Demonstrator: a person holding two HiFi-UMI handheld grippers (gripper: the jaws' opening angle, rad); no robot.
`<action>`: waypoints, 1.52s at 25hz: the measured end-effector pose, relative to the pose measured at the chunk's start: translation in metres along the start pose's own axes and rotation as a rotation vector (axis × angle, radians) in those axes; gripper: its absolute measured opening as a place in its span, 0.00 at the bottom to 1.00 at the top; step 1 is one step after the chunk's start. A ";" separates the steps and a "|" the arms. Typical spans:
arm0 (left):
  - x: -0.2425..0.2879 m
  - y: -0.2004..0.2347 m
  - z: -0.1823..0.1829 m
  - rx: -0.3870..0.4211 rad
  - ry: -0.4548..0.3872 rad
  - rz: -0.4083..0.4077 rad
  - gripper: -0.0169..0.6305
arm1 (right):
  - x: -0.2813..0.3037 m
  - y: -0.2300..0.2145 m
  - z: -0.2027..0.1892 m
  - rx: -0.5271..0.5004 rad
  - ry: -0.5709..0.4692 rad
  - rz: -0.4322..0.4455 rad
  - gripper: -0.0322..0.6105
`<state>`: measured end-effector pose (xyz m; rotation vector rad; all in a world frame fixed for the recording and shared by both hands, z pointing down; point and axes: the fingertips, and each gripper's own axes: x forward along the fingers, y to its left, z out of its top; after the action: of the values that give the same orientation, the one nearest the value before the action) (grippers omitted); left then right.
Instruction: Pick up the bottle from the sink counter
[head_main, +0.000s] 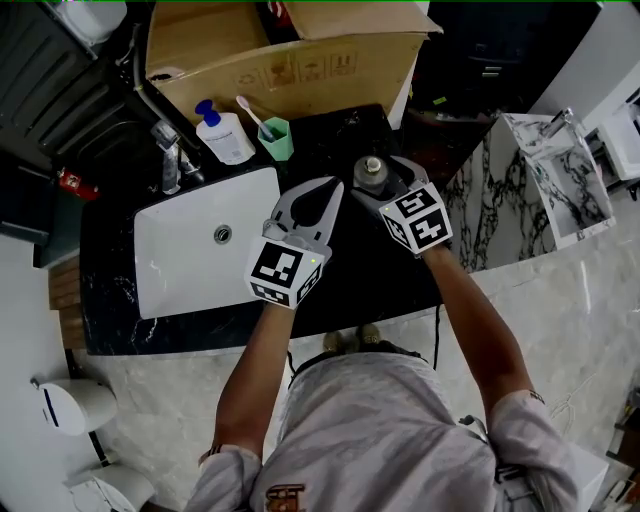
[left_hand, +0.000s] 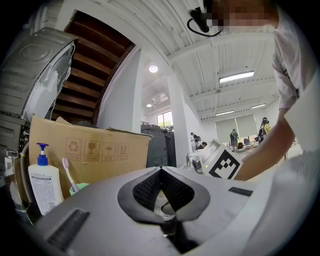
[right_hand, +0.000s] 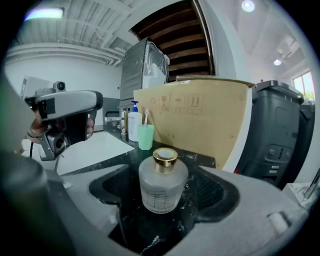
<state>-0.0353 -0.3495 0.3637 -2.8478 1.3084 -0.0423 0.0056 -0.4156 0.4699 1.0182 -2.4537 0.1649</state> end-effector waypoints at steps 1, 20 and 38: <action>0.001 0.000 -0.002 -0.001 0.005 -0.002 0.03 | 0.004 -0.001 -0.003 0.005 0.015 0.006 0.65; 0.001 0.012 -0.015 -0.019 0.028 0.006 0.03 | 0.039 0.000 -0.025 0.030 0.119 0.083 0.57; -0.010 0.009 -0.011 -0.007 0.030 0.011 0.03 | 0.017 0.001 -0.007 0.023 0.076 0.054 0.57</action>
<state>-0.0488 -0.3481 0.3739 -2.8565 1.3313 -0.0806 -0.0027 -0.4236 0.4845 0.9387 -2.4171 0.2460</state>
